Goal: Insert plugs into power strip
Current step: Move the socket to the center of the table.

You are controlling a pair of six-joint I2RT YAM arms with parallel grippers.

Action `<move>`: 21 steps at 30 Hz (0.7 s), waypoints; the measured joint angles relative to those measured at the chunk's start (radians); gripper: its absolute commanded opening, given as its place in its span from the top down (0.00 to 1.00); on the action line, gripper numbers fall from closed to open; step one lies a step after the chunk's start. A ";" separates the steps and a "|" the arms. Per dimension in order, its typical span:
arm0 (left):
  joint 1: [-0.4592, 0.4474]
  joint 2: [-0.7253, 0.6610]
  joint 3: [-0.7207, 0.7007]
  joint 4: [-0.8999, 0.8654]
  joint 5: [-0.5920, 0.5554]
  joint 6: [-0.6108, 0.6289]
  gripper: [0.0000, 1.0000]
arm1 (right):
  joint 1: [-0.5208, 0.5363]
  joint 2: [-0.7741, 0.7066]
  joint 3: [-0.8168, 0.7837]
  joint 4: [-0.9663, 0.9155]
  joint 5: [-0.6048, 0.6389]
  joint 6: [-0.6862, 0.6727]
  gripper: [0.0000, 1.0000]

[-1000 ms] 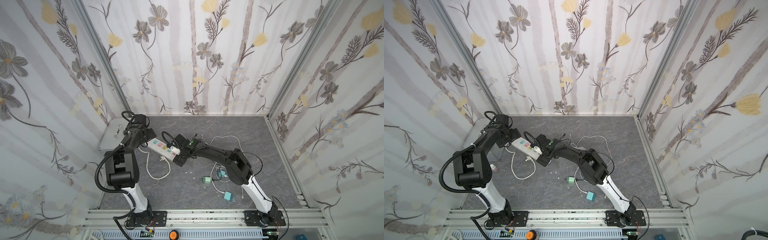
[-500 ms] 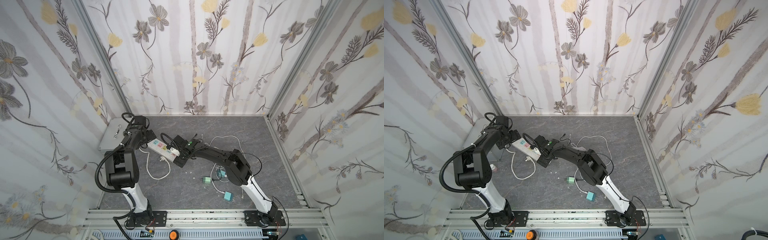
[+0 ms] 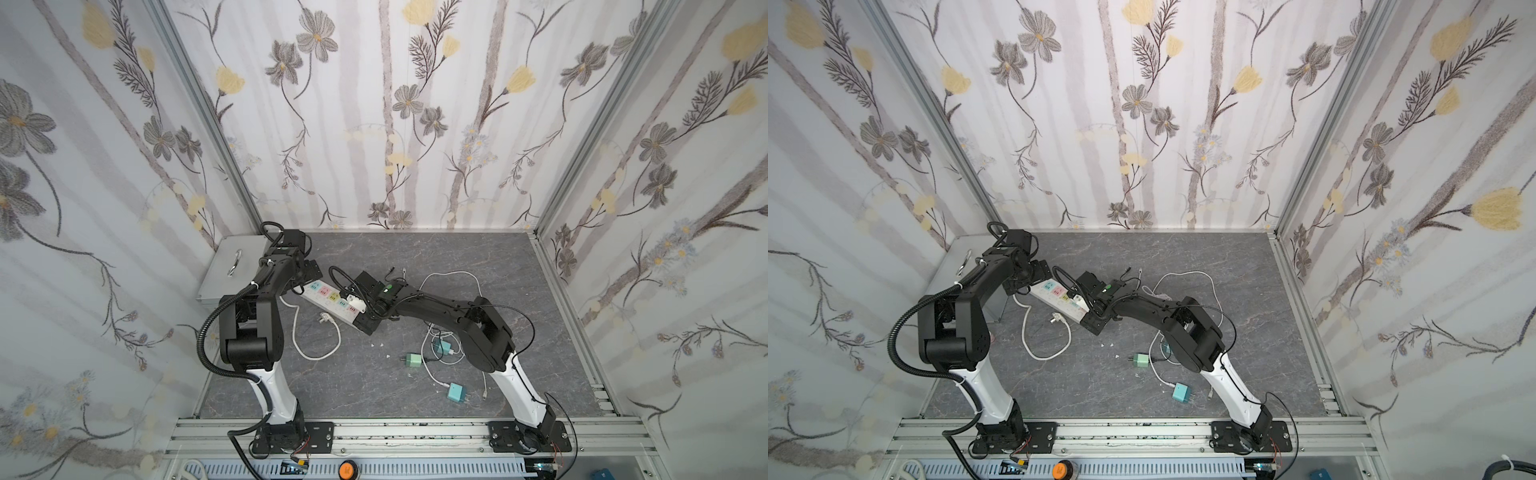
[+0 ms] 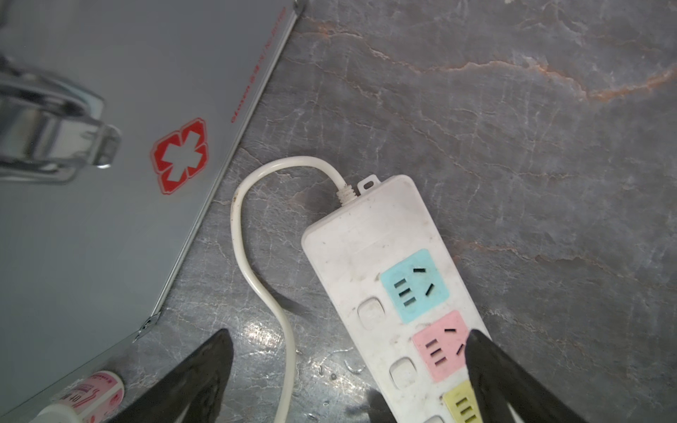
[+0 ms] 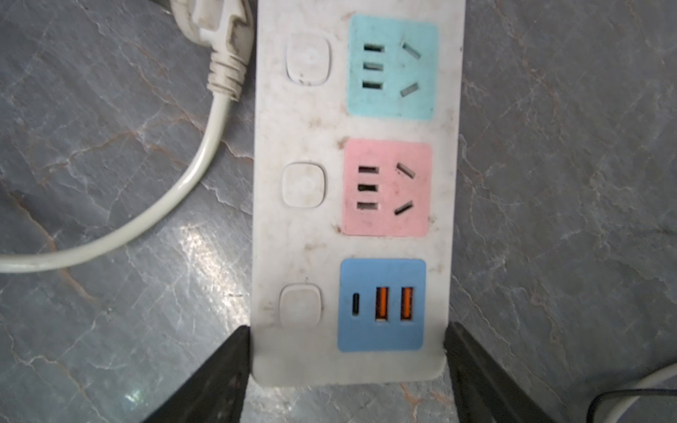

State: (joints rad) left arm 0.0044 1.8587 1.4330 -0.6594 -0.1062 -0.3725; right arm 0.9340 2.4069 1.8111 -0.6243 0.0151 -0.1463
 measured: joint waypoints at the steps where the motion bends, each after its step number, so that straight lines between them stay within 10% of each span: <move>1: -0.003 0.006 0.002 -0.002 0.003 0.000 0.00 | -0.011 -0.027 -0.040 0.002 0.001 -0.005 0.26; 21: -0.090 0.303 0.434 -0.103 0.124 0.060 0.00 | -0.089 -0.452 -0.501 0.040 -0.017 -0.079 0.13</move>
State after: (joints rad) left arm -0.0856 2.1620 1.8671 -0.7624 0.0177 -0.3130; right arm 0.8455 1.9545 1.3102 -0.5838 -0.0017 -0.2253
